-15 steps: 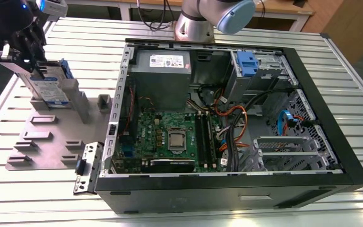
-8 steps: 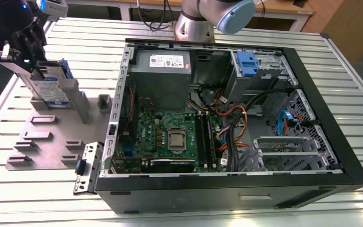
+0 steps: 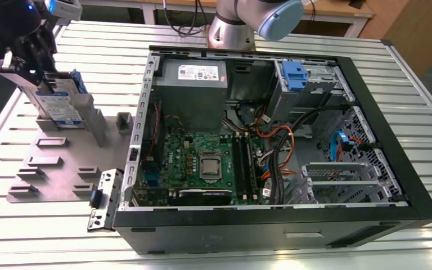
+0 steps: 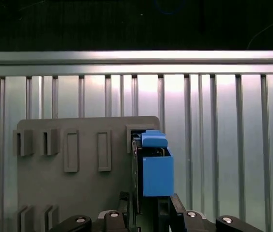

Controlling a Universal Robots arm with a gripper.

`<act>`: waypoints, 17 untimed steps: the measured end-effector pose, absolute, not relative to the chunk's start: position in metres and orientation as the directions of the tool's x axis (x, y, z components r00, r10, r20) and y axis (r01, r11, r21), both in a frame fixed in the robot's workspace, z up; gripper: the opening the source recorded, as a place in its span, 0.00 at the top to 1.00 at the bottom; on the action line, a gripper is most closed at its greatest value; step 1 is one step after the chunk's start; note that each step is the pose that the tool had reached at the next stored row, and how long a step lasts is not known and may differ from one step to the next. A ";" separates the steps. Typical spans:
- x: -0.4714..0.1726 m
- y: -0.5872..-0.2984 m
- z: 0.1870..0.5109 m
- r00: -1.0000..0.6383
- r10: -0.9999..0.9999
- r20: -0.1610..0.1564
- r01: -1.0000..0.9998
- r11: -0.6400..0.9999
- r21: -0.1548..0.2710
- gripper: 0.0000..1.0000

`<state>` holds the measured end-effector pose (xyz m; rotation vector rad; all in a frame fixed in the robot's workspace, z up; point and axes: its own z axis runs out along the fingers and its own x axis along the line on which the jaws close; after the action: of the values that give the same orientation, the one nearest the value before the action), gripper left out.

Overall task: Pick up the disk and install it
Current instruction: 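Pick up the disk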

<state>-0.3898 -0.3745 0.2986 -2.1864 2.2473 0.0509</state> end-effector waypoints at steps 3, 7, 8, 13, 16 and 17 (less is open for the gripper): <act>-0.390 -0.373 0.298 -0.031 -0.999 -0.027 -0.999 0.031 0.019 0.56; -0.390 -0.372 0.298 -0.032 -0.999 -0.027 -0.999 0.031 0.019 0.56; -0.390 -0.372 0.298 -0.032 -0.999 -0.027 -0.999 0.031 0.019 0.56; -0.390 -0.372 0.298 -0.032 -0.999 -0.027 -0.999 0.031 0.019 0.56; -0.390 -0.372 0.298 -0.032 -0.999 -0.027 -0.999 0.031 0.019 0.56; -0.390 -0.372 0.298 -0.032 -0.999 -0.027 -0.999 0.031 0.019 0.57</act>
<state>-0.3898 -0.3719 0.2984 -2.1817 2.2518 0.0508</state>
